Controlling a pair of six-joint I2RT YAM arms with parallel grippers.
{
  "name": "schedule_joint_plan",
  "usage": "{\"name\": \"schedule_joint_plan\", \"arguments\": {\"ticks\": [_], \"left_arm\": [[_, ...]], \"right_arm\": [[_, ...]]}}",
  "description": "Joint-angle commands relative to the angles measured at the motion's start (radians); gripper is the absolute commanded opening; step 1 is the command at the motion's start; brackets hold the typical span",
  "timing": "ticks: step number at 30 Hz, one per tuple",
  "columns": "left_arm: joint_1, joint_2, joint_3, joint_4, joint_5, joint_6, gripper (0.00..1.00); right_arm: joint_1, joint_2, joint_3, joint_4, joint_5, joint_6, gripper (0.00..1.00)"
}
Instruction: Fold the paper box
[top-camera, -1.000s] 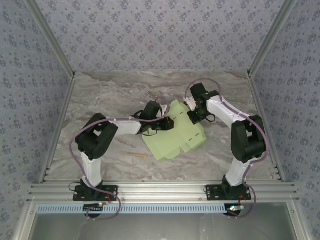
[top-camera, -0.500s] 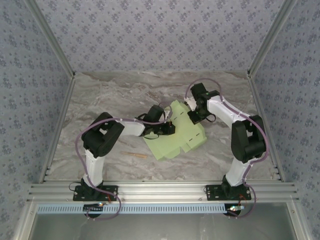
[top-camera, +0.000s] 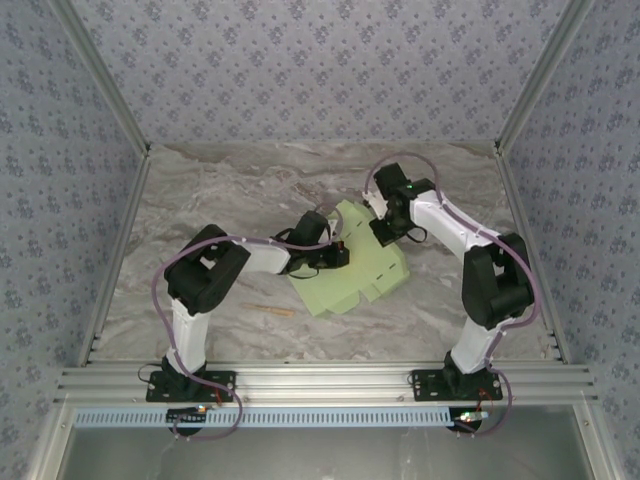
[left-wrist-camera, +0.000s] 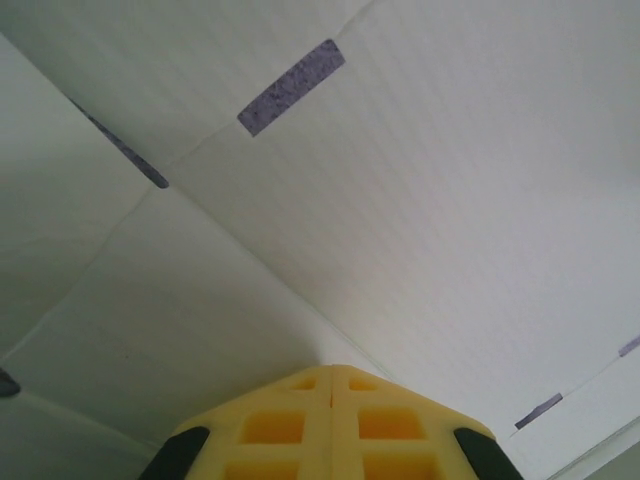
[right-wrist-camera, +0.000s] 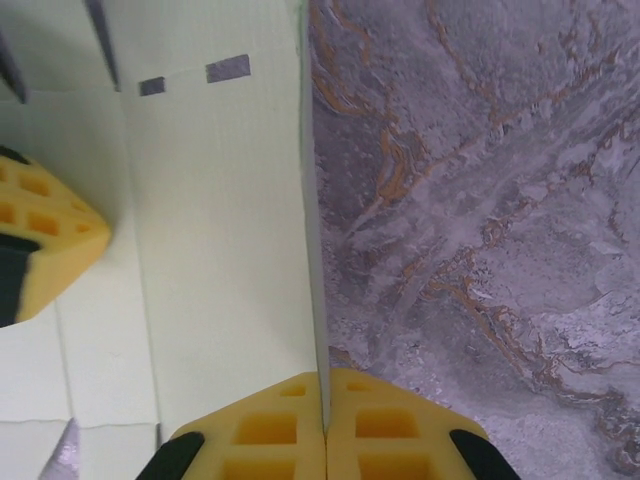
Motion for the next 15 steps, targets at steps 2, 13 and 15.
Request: {"name": "schedule_joint_plan", "arguments": {"ticks": [2, 13, 15], "left_arm": [[-0.023, 0.051, -0.031, 0.046, -0.062, -0.039, 0.02], [-0.024, 0.069, -0.048, 0.114, -0.068, -0.074, 0.03], [-0.019, 0.065, -0.052, 0.127, -0.05, -0.076, 0.06]], "right_arm": [[0.073, -0.027, 0.062, -0.007, -0.037, 0.068, 0.07], [0.219, 0.018, 0.106, -0.018, 0.072, 0.132, 0.06], [0.217, 0.016, 0.107, -0.02, 0.132, 0.116, 0.05]]}}
